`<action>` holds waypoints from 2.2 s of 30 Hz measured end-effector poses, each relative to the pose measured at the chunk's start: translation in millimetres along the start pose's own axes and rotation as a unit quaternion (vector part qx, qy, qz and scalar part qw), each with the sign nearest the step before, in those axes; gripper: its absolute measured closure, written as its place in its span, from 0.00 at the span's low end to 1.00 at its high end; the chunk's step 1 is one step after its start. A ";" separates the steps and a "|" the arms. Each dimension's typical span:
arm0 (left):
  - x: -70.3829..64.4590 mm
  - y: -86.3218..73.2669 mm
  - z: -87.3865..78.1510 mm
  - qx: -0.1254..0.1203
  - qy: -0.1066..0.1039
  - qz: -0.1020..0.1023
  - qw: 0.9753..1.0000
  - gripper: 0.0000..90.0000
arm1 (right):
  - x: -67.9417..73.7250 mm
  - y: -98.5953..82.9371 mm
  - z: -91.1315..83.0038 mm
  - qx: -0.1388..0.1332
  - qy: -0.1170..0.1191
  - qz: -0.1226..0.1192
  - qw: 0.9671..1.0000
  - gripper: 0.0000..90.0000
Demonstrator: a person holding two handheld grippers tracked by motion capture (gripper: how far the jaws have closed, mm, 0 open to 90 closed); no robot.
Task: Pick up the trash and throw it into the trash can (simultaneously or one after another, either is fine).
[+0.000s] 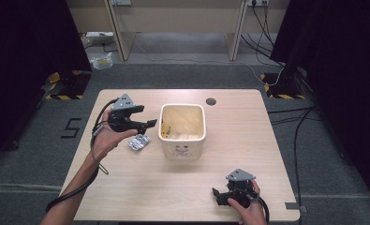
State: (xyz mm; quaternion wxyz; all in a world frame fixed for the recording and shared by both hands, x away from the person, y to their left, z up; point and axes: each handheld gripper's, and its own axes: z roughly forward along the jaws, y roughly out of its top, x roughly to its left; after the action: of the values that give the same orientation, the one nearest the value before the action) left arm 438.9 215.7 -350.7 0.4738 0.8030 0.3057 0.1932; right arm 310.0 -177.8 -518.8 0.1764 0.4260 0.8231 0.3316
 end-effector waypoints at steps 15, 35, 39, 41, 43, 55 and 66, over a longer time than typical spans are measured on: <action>11.8 -28.0 -0.8 0.012 0.018 -0.015 1.000 0.25 | 0.0 0.1 0.0 0.000 0.000 0.000 1.000 0.00; 31.1 -75.2 22.5 0.056 0.040 -0.044 0.997 0.22 | 0.2 0.1 0.1 0.000 -0.001 0.000 1.000 0.00; 34.4 -85.1 25.5 0.056 0.043 -0.051 0.996 0.22 | 0.2 0.1 0.1 0.000 -0.001 0.000 1.000 0.00; 34.5 -89.6 27.3 0.061 0.046 -0.050 0.996 0.22 | 0.2 0.1 0.1 0.001 0.000 0.000 1.000 0.00; 34.4 -94.2 28.9 0.064 0.045 -0.050 0.996 0.22 | 0.2 0.1 0.1 0.001 -0.001 0.000 1.000 0.00; 36.0 -110.0 34.6 0.072 0.052 -0.046 0.995 0.23 | 0.2 0.1 0.1 0.001 -0.001 0.000 1.000 0.00; 36.5 -113.6 39.0 0.070 0.053 -0.048 0.995 0.23 | 0.2 0.1 0.0 0.001 -0.001 0.000 1.000 0.00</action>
State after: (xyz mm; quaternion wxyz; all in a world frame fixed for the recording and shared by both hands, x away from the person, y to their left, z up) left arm 454.3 256.6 -468.4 0.4079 0.8073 0.3813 0.1909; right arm 310.0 -177.6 -518.8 0.1766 0.4261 0.8234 0.3305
